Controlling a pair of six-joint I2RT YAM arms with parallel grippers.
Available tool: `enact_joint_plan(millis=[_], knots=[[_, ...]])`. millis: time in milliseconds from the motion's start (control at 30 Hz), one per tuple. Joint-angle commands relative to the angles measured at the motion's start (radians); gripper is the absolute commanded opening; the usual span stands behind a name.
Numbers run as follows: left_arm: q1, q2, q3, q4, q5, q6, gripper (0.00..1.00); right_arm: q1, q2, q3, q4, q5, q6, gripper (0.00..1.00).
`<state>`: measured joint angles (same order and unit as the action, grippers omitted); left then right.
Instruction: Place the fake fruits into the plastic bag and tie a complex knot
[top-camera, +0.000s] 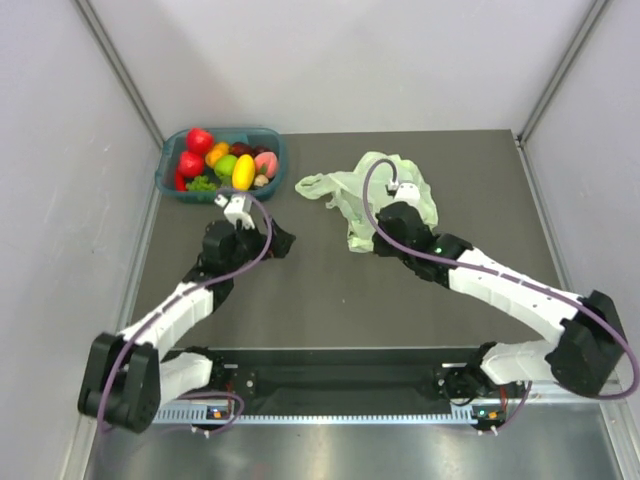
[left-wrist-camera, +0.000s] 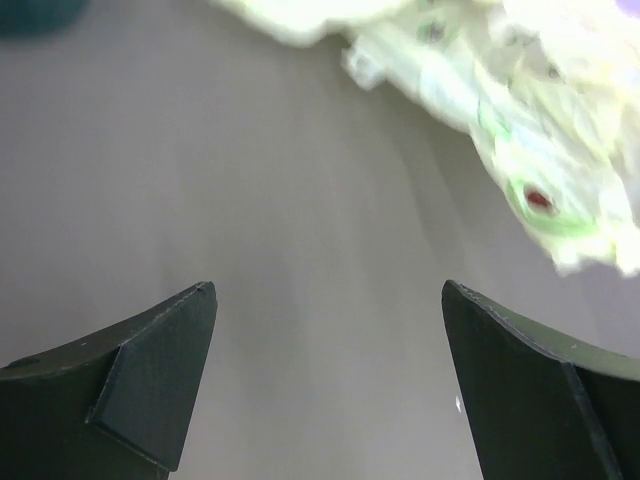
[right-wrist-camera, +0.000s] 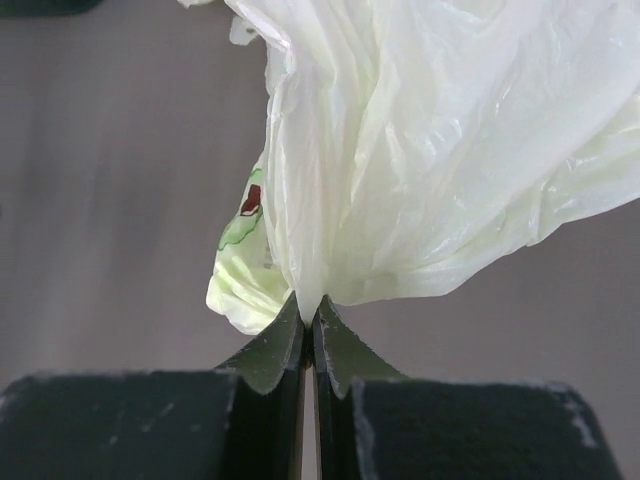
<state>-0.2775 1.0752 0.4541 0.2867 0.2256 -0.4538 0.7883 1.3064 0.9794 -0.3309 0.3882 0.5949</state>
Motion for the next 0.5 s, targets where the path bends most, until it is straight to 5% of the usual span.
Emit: enact_joint_plan(millis=[0, 467], knots=[[-0.006, 0.122, 0.147, 0.039, 0.015, 0.079, 0.99, -0.017, -0.117, -0.025, -0.013, -0.043, -0.110, 0.00], [-0.117, 0.432, 0.385, 0.089, 0.119, 0.417, 0.98, -0.122, -0.259, 0.094, -0.263, -0.218, -0.290, 0.00]])
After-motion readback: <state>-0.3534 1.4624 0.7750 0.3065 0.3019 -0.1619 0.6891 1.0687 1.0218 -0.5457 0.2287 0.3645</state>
